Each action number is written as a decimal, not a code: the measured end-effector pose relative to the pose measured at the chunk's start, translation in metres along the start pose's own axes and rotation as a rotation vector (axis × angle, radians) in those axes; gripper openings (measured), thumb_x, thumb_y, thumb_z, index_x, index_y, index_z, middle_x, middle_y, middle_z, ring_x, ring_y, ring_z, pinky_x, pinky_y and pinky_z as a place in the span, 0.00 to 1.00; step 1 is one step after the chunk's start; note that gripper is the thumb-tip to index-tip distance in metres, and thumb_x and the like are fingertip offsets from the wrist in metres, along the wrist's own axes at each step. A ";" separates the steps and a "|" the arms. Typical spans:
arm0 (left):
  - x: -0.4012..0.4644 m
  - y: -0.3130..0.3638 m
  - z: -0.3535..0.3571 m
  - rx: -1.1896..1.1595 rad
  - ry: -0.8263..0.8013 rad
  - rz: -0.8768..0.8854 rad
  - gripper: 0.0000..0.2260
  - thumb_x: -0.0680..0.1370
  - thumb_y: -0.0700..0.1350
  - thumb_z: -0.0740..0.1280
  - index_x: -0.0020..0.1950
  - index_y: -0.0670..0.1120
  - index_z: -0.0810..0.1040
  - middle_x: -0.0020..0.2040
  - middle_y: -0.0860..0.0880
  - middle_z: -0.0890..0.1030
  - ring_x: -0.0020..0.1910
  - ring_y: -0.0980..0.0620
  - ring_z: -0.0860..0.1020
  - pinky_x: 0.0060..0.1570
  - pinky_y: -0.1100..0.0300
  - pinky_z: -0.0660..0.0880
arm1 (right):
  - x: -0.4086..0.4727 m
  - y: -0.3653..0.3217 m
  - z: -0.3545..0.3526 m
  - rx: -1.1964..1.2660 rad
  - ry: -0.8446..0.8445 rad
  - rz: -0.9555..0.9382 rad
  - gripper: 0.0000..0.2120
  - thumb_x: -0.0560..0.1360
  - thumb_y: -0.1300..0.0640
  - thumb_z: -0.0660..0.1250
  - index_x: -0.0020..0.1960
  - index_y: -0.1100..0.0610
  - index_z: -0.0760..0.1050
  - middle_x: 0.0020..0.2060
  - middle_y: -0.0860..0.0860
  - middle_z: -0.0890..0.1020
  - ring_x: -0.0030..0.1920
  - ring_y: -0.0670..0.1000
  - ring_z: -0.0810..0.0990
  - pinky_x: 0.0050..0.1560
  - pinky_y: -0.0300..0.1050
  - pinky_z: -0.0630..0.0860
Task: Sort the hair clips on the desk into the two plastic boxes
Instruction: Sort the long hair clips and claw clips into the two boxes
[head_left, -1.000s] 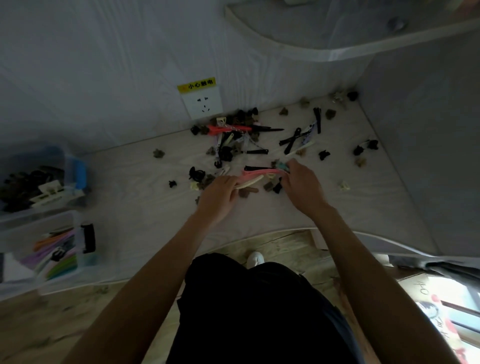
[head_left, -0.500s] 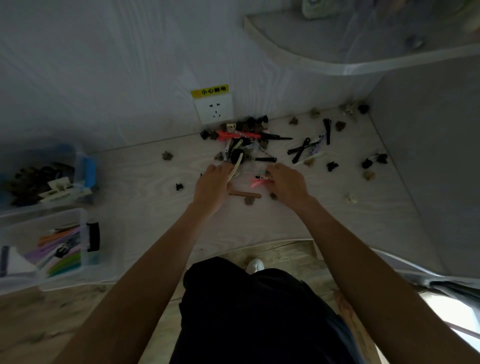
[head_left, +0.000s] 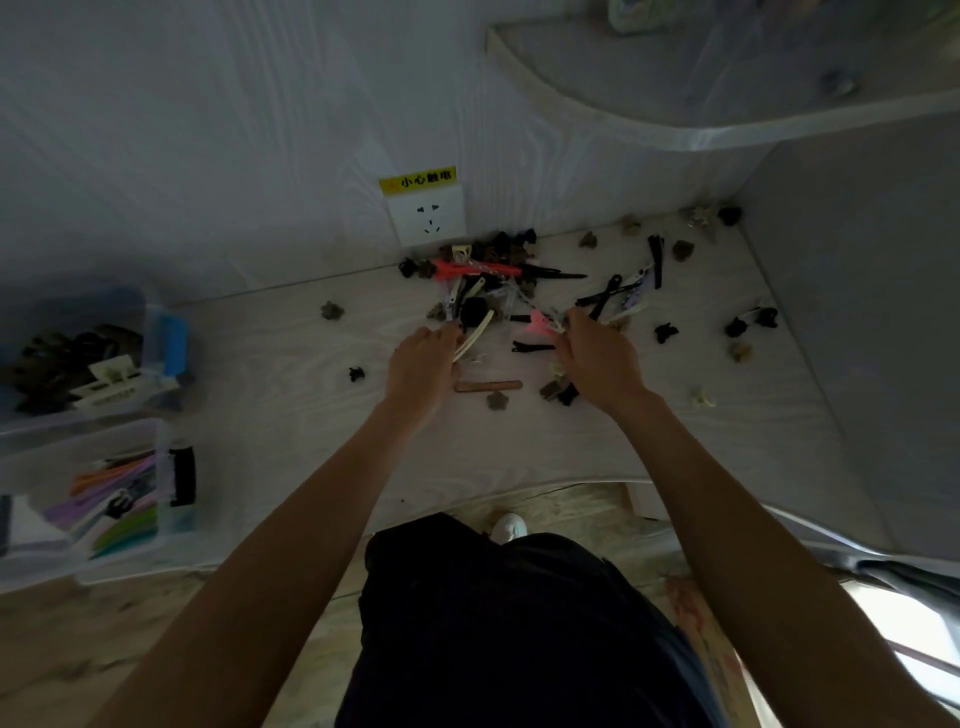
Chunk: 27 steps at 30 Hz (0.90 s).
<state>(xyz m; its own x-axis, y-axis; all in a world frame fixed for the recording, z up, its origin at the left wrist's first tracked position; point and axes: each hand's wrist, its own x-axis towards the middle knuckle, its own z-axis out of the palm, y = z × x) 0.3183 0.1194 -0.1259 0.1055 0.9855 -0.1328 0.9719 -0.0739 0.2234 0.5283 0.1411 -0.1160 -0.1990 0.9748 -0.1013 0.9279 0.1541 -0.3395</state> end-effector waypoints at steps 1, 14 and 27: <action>-0.001 -0.001 0.000 -0.012 0.021 0.007 0.16 0.77 0.43 0.64 0.64 0.42 0.69 0.55 0.42 0.78 0.52 0.43 0.75 0.45 0.53 0.70 | 0.002 -0.001 0.000 -0.008 -0.012 -0.009 0.10 0.80 0.56 0.55 0.52 0.63 0.67 0.41 0.61 0.79 0.38 0.59 0.76 0.33 0.48 0.65; -0.011 0.003 -0.001 -0.112 -0.075 0.104 0.23 0.80 0.45 0.59 0.74 0.47 0.58 0.50 0.38 0.79 0.44 0.42 0.77 0.41 0.53 0.72 | 0.022 -0.015 0.007 -0.186 -0.139 -0.071 0.11 0.75 0.66 0.58 0.55 0.63 0.74 0.51 0.61 0.77 0.50 0.59 0.77 0.41 0.46 0.68; -0.011 0.006 0.004 -0.087 -0.147 0.120 0.13 0.76 0.46 0.66 0.58 0.40 0.75 0.51 0.41 0.79 0.49 0.42 0.77 0.45 0.54 0.70 | -0.002 -0.009 -0.016 -0.034 0.040 0.012 0.08 0.74 0.62 0.62 0.51 0.63 0.74 0.50 0.58 0.78 0.49 0.59 0.77 0.39 0.45 0.63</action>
<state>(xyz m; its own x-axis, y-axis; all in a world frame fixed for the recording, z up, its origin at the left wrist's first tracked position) 0.3237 0.1077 -0.1275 0.2553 0.9371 -0.2382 0.9293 -0.1699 0.3279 0.5254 0.1404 -0.0975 -0.1756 0.9822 -0.0670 0.9405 0.1472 -0.3061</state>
